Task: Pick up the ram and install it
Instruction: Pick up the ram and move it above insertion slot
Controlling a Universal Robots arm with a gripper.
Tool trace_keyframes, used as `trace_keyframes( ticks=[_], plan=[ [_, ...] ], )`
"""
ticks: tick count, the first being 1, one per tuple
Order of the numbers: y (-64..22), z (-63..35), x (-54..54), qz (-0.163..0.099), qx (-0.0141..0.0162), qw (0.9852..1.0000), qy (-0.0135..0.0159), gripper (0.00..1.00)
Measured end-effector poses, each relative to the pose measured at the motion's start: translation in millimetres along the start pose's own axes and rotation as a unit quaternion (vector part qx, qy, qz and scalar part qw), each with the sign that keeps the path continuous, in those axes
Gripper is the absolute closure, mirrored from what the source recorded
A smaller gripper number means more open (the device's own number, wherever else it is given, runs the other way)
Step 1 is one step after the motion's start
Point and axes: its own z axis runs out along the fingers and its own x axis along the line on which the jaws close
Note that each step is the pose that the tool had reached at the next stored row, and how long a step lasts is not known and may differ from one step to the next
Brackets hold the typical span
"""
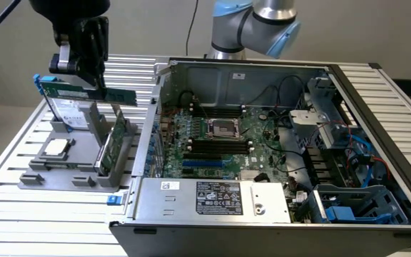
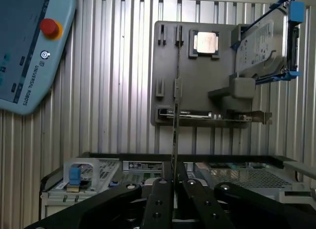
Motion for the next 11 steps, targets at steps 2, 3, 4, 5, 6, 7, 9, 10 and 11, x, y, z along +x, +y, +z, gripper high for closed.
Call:
trace_keyframes(
  ticks=[2,3,4,5,6,7,9,10,11],
  plan=[
    [-8.5,-2.2,0.1,0.000,-0.0043,1.0000,-0.0001,0.86],
    [-12.7,-3.3,0.1,0.000,-0.0066,1.0000,-0.0001,0.86],
    [-16.9,-4.3,0.2,0.000,-0.0089,1.0000,-0.0002,0.86],
    [-21.2,-5.2,0.2,0.000,-0.0115,0.9999,-0.0002,0.86],
    [-25.4,-6.2,0.3,0.000,-0.0140,0.9999,-0.0002,0.86],
    [-29.5,-7.0,0.3,0.000,-0.0167,0.9999,-0.0003,0.86],
    [-37.7,-8.3,0.4,0.001,-0.0220,0.9998,-0.0004,0.86],
    [-42.2,-9.0,0.5,0.001,-0.0248,0.9997,-0.0005,0.86],
    [-46.2,-9.6,0.6,0.001,-0.0271,0.9996,-0.0005,0.86]
  ],
)
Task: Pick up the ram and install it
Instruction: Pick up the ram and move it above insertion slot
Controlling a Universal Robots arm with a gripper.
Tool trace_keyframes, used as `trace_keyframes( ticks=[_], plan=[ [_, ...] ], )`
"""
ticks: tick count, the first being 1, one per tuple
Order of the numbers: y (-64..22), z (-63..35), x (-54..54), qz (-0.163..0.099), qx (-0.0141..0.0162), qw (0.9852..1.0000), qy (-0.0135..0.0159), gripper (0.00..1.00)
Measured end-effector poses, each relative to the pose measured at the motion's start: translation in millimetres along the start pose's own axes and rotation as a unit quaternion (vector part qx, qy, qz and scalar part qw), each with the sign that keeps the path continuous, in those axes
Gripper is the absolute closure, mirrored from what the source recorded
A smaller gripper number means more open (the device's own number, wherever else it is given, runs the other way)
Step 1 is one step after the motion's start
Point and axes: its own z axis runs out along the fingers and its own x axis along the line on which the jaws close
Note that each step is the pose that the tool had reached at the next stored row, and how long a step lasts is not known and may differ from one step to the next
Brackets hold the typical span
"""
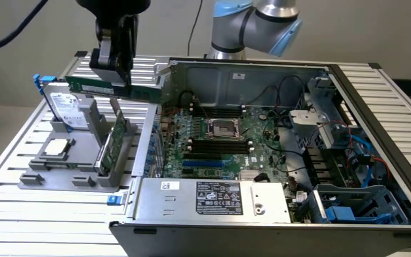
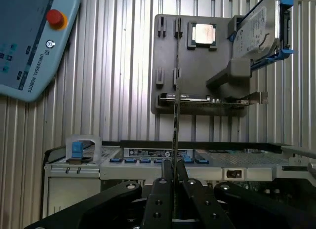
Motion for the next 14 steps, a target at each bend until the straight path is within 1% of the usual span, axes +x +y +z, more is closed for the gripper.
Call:
trace_keyframes(
  ticks=[1,3,14],
  plan=[
    [-4.5,-1.0,0.0,0.000,-0.0024,1.0000,0.0000,0.86],
    [-13.2,-3.2,0.1,0.000,-0.0058,1.0000,-0.0001,0.86],
    [-62.1,-15.2,0.7,0.000,-0.0147,0.9999,-0.0002,0.86]
  ],
)
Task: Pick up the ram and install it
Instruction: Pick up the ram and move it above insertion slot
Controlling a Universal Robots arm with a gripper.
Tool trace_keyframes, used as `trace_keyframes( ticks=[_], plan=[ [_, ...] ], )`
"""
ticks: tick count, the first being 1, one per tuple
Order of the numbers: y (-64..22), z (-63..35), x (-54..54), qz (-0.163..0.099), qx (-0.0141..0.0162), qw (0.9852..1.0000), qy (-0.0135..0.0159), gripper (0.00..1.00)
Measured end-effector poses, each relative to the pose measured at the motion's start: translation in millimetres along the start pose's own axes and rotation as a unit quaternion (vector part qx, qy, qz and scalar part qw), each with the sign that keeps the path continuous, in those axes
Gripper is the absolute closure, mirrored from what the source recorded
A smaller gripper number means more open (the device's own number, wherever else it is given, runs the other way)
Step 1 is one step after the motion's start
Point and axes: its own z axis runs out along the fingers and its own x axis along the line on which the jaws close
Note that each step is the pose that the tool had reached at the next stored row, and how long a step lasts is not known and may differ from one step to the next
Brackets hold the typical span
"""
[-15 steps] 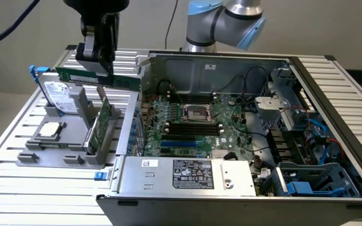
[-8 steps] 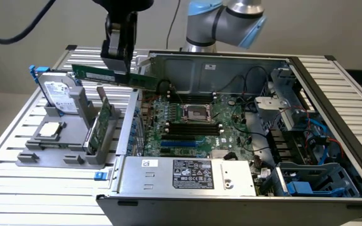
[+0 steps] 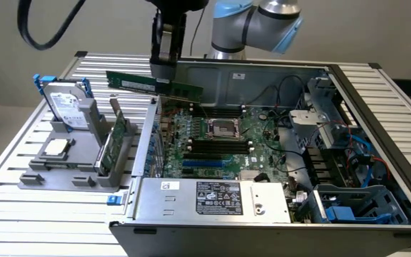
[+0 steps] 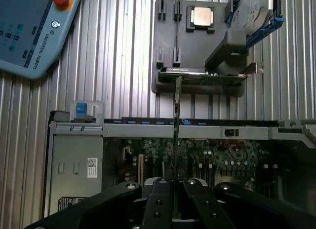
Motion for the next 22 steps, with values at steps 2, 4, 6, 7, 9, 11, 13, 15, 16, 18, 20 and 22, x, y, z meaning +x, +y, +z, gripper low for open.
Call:
trace_keyframes(
  ticks=[2,4,6,7,9,11,13,15,16,18,20,22],
  plan=[
    [-9.0,-2.0,0.1,0.000,-0.0012,1.0000,0.0000,0.86],
    [-17.8,-3.7,0.2,0.000,-0.0019,1.0000,0.0000,0.86],
    [-26.5,-5.3,0.4,0.000,-0.0021,1.0000,0.0000,0.86],
    [-31.0,-6.1,0.4,0.000,-0.0021,1.0000,0.0000,0.86],
    [-40.2,-7.7,0.5,0.000,-0.0021,1.0000,0.0000,0.86],
    [-49.0,-9.1,0.5,0.000,-0.0021,1.0000,-0.0001,0.86],
    [-58.0,-10.7,0.1,0.000,-0.0021,1.0000,0.0000,0.86],
    [-64.8,-11.6,-1.5,0.000,-0.0019,1.0000,0.0000,0.86],
    [-67.0,-11.6,-2.7,0.000,-0.0014,1.0000,0.0000,0.86],
    [-70.2,-10.8,-5.8,0.000,0.0006,1.0000,0.0000,0.86],
    [-73.4,-9.9,-9.1,-0.001,0.0034,1.0000,0.0002,0.86],
    [-76.9,-9.3,-12.2,-0.001,0.0067,1.0000,0.0002,0.86]
  ],
)
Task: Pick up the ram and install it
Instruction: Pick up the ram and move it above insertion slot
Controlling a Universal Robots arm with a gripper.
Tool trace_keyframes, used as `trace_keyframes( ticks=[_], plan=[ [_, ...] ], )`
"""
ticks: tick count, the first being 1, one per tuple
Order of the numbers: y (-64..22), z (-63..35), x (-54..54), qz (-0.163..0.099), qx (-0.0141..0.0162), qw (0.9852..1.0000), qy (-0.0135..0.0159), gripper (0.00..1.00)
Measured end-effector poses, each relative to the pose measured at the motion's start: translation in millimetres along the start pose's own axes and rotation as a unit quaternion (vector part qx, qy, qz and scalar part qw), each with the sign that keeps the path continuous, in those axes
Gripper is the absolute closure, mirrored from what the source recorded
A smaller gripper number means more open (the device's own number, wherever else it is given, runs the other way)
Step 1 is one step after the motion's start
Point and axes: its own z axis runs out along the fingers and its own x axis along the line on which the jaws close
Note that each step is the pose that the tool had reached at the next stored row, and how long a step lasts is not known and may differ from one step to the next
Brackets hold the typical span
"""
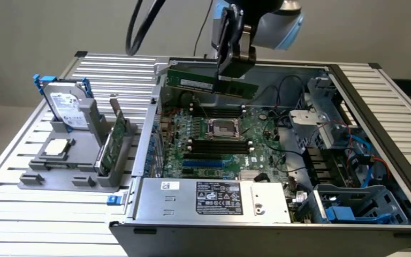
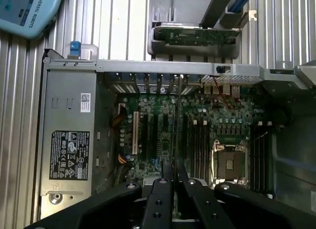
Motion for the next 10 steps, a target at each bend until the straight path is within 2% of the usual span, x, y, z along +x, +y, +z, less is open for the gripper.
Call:
trace_keyframes(
  ticks=[10],
  plan=[
    [-16.6,3.5,-17.1,0.000,0.0170,0.9999,0.0003,0.86]
  ],
)
